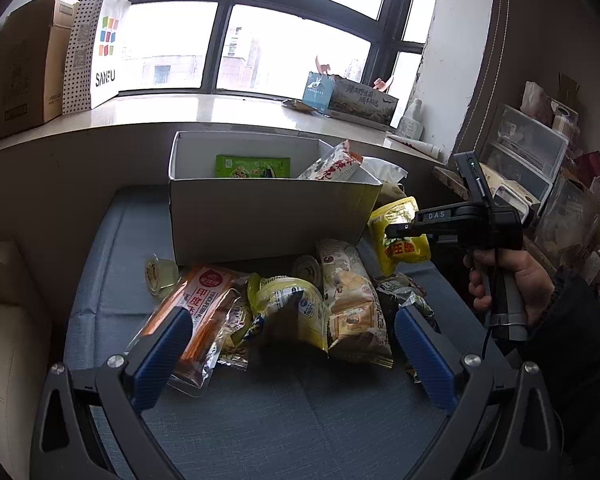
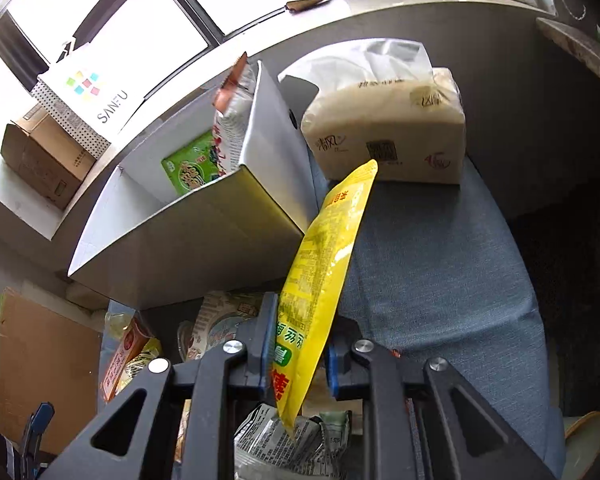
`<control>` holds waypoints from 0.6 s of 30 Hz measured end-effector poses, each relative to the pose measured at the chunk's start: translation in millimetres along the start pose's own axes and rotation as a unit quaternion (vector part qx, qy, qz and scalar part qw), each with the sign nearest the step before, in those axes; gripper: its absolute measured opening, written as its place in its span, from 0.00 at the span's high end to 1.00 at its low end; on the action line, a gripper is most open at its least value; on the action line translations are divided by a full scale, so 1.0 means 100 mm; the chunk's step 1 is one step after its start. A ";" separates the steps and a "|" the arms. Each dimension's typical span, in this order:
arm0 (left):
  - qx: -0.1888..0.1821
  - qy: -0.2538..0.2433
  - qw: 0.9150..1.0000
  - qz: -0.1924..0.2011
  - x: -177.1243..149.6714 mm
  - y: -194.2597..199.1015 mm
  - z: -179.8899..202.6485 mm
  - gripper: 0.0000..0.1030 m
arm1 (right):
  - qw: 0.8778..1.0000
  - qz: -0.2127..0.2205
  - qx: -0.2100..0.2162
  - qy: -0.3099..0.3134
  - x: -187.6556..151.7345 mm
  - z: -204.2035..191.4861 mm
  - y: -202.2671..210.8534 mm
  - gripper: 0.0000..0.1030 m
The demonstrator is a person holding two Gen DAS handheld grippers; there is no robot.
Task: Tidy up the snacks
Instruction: 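Grasp the yellow pouch with the right gripper while the left grasps a pale yellow snack bag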
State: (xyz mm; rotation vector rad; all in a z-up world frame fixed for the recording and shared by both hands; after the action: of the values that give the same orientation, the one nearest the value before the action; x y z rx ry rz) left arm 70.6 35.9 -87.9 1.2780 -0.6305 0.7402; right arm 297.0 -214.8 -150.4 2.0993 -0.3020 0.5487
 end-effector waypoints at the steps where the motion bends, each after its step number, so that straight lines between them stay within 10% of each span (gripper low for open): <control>1: 0.000 -0.007 1.000 -0.003 0.00 -0.02 0.02 0.00 | 1.000 0.008 0.011 0.004 0.01 -0.03 0.10 0.80; 9: 0.025 -0.131 0.990 -0.054 0.07 -0.52 0.32 0.00 | 0.994 0.068 0.040 0.074 -0.26 -0.40 0.96 0.80; 18: 0.024 -0.126 0.981 -0.148 0.11 -1.26 0.17 0.00 | 0.989 0.070 0.055 0.116 -0.74 -0.56 1.31 0.80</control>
State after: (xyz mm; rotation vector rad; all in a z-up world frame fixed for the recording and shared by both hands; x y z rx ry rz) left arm 176.4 4.6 -152.6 1.4845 -0.6091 0.3521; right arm 163.8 -239.9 -64.4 2.1056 -0.2909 0.9026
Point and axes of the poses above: each gripper's, at about its wrist camera, not at the fingertips, and y roughly against the way its jaws point, z to its right, x to its top, the point moved 3 cm from there along -y, roughly the way its jaws point, and after that the axes turned 4 degrees about x, right-handed, at the moved point
